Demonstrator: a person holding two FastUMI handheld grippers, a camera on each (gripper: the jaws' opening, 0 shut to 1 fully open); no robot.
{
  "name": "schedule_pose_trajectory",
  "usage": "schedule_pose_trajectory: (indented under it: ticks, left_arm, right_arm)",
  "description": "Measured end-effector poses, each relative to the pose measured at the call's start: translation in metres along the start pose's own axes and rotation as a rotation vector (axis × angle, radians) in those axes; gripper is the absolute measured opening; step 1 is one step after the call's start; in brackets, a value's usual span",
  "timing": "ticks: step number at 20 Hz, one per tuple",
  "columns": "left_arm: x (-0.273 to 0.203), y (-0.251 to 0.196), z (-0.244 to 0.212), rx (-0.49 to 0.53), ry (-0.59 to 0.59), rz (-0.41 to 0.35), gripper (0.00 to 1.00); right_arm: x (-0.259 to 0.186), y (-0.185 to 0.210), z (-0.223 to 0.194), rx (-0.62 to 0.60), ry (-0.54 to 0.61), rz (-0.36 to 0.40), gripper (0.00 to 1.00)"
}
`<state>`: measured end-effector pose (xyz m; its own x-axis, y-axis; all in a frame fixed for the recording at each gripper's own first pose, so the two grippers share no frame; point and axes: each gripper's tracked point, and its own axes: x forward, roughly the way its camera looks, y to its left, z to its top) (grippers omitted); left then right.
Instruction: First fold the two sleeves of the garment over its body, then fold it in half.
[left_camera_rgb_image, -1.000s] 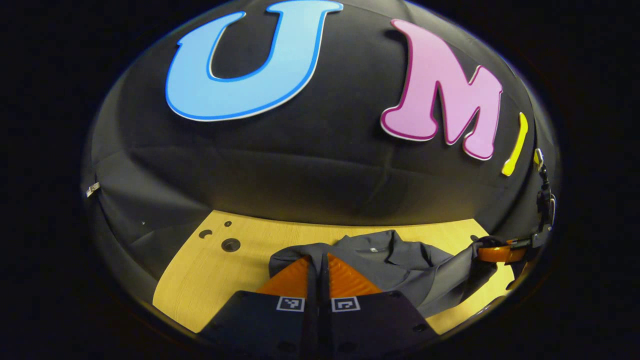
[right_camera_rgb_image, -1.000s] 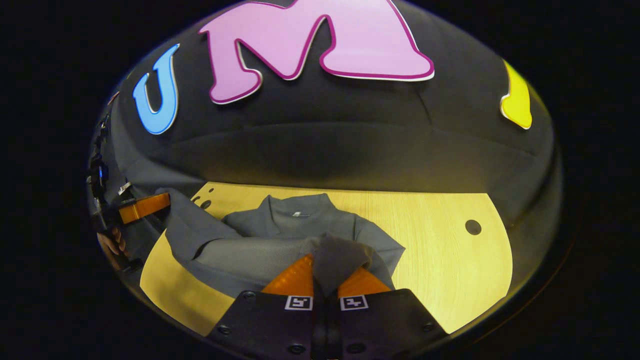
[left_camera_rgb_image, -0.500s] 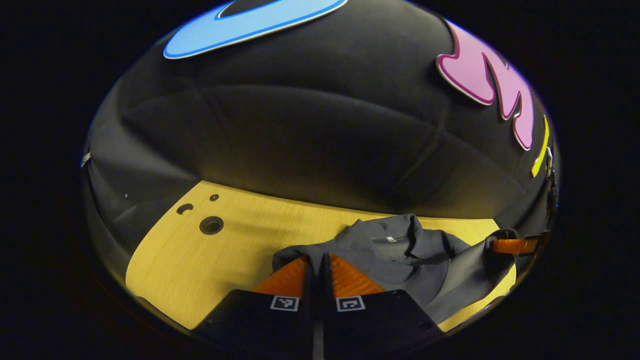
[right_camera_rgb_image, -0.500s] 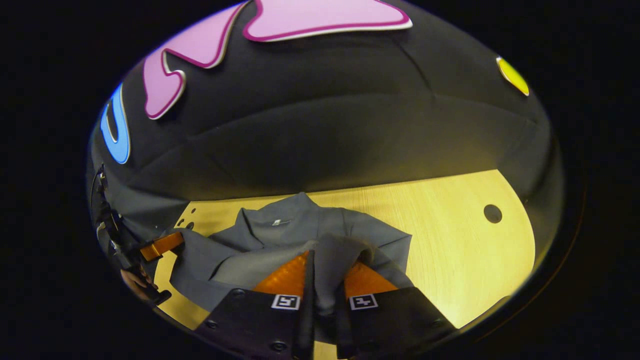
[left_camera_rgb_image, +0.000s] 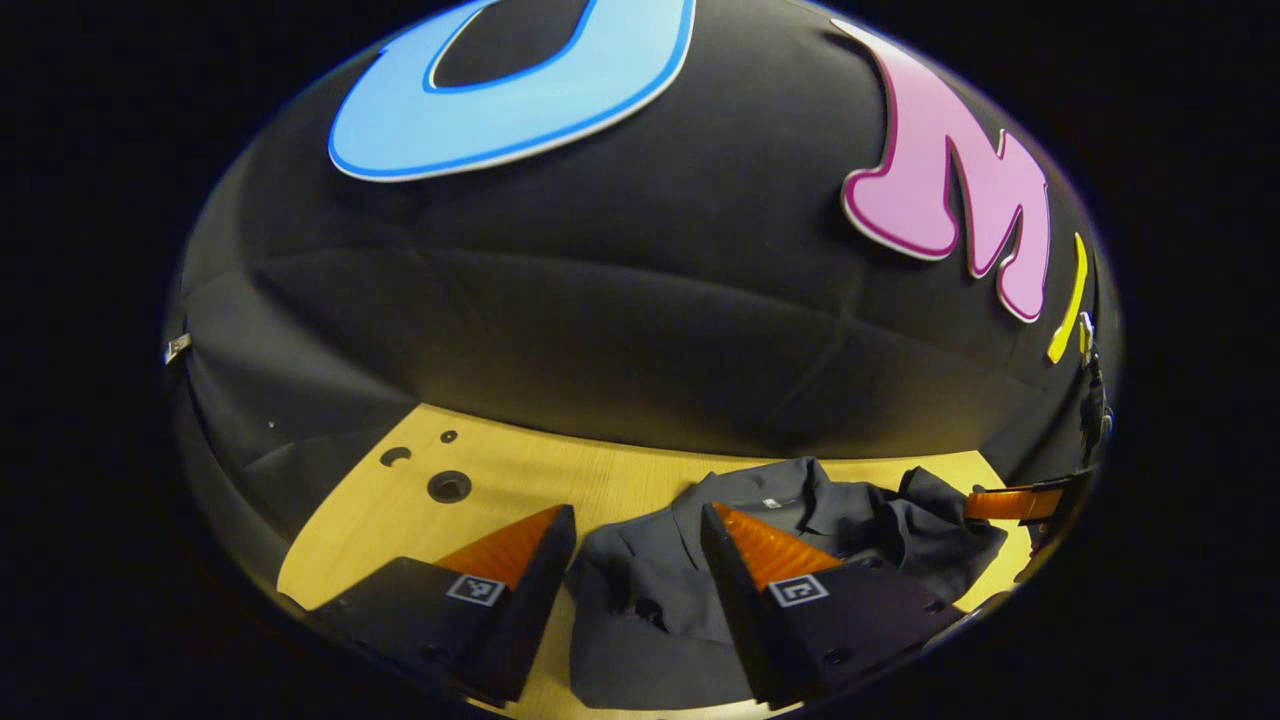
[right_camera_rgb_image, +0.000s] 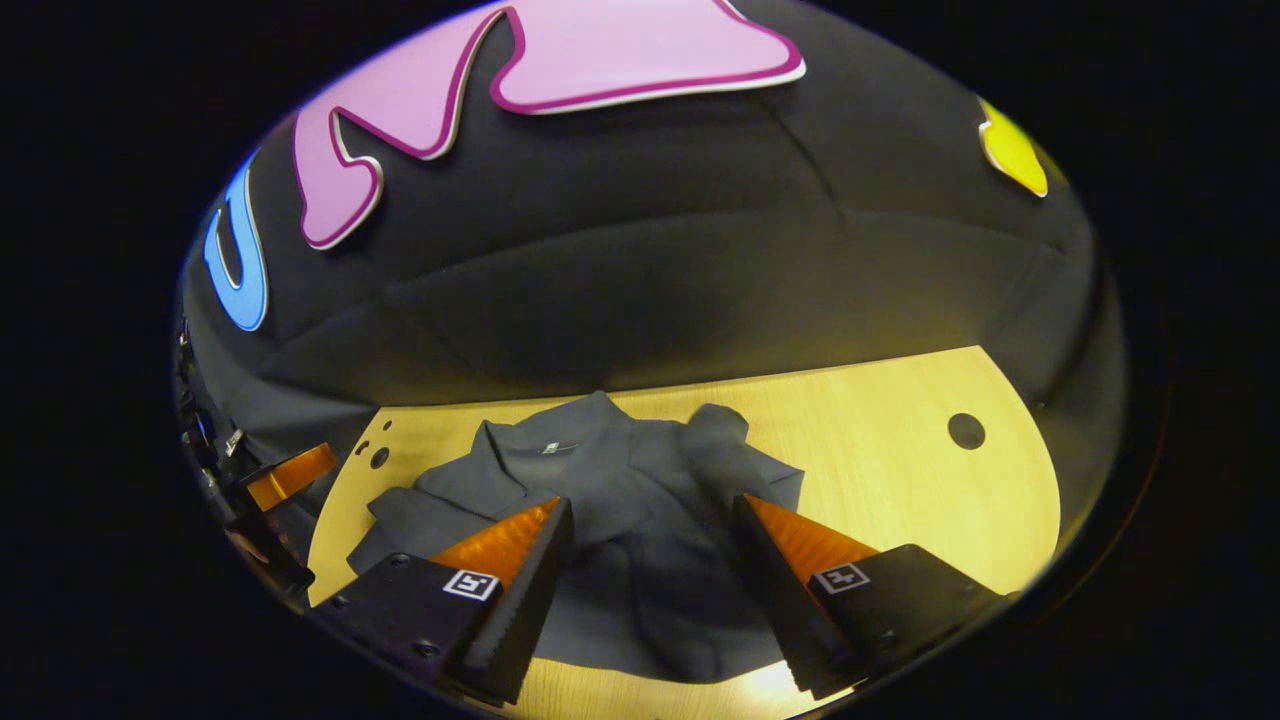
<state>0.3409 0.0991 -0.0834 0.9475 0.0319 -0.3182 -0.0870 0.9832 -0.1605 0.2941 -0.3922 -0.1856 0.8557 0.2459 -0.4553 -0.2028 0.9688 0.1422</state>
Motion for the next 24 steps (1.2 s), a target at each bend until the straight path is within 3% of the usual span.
schedule_pose_trajectory:
  ticks: [2, 4, 13, 17, 20, 24]
  left_arm:
    - [-0.024, 0.004, 0.013, 0.014, -0.042, 0.01, 0.94]
    - [-0.053, 0.007, 0.026, 0.033, -0.08, 0.011, 0.96]
    - [-0.201, 0.009, 0.026, 0.063, -0.187, -0.019, 0.96]
    - [-0.254, 0.004, 0.004, 0.08, -0.212, -0.059, 0.96]
    - [-0.284, 0.008, -0.023, 0.096, -0.212, -0.048, 0.96]
    - [-0.322, 0.004, -0.044, 0.065, -0.234, -0.066, 0.96]
  right_arm:
    - [-0.022, -0.004, 0.008, -0.016, -0.039, -0.026, 0.99]
    - [-0.046, -0.002, 0.012, -0.027, -0.079, -0.052, 0.99]
    - [-0.178, 0.034, 0.012, -0.094, -0.246, -0.093, 0.99]
    - [-0.226, 0.052, -0.012, -0.107, -0.293, -0.103, 0.99]
    - [-0.254, 0.069, -0.029, -0.076, -0.34, -0.08, 0.98]
    - [-0.286, 0.079, -0.06, -0.088, -0.364, -0.097, 0.98]
